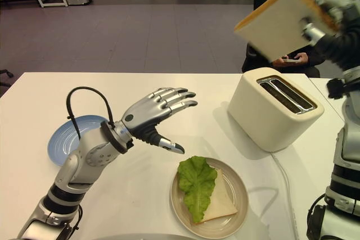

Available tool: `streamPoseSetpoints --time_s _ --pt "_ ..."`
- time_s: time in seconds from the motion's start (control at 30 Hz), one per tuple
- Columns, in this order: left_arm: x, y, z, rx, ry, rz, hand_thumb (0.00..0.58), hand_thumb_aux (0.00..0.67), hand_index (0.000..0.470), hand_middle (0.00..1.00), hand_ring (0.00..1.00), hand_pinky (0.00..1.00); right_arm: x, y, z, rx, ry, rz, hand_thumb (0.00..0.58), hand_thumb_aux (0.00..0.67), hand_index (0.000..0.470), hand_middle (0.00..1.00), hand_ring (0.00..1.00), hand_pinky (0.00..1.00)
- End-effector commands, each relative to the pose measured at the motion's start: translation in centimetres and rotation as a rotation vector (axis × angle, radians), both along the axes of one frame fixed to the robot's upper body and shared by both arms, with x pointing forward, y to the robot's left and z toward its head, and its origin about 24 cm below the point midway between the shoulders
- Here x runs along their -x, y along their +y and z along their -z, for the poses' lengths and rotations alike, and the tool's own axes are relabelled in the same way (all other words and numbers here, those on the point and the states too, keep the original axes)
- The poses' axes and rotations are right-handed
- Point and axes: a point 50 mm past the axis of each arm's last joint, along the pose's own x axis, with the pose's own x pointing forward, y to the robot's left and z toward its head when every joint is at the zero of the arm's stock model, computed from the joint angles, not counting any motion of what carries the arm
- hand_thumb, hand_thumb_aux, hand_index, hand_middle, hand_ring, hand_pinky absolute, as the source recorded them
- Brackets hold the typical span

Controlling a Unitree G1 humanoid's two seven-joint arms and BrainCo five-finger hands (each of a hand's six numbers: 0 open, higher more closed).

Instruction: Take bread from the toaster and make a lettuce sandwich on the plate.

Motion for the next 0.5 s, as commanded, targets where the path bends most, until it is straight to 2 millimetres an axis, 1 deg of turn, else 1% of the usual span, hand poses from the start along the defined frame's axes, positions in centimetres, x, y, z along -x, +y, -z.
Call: streamPoseSetpoints --time_s 0.03,0.07,0.13,0.23,0.3,0.4,0.5 --pt "0.6 1.0 -1.2 0.065 -0.058 0.008 0.0 0.0 0.0 0.0 0.0 0.0 1.8 1.6 4.9 0.141 0.492 -0.369 0.58 0.67 0.47 0.0 0.0 0.0" --pt "0.7 1.2 -1.6 0.084 -0.082 0.012 0.0 0.0 0.0 0.0 0.0 0.0 2.3 1.5 5.6 0.17 0.58 -0.44 0.58 0.67 0.47 0.0 0.0 0.0" --pt "1.0 1.3 -2.1 0.107 -0.119 0.028 0.0 0.0 0.0 0.0 0.0 0.0 2.7 1.4 6.2 0.205 0.695 -0.532 0.58 0.67 0.47 0.0 0.0 0.0" --pt "1.5 0.8 -2.1 0.11 -0.14 0.075 0.0 0.0 0.0 0.0 0.0 0.0 2.9 2.6 7.3 0.225 0.835 -0.648 0.58 0.67 0.47 0.0 0.0 0.0" --pt "1.8 0.3 -1.6 0.089 -0.137 0.106 0.0 0.0 0.0 0.0 0.0 0.0 2.9 3.5 8.9 0.247 0.928 -0.692 0.58 0.67 0.47 0.0 0.0 0.0" --pt "2.2 -0.4 -0.9 0.06 -0.118 0.147 0.0 0.0 0.0 0.0 0.0 0.0 3.7 4.7 11.3 0.271 1.069 -0.758 0.58 0.67 0.47 0.0 0.0 0.0" --pt "2.6 -1.1 -0.1 0.034 -0.098 0.181 0.0 0.0 0.0 0.0 0.0 0.0 3.3 5.3 13.1 0.291 1.141 -0.734 0.58 0.67 0.47 0.0 0.0 0.0"
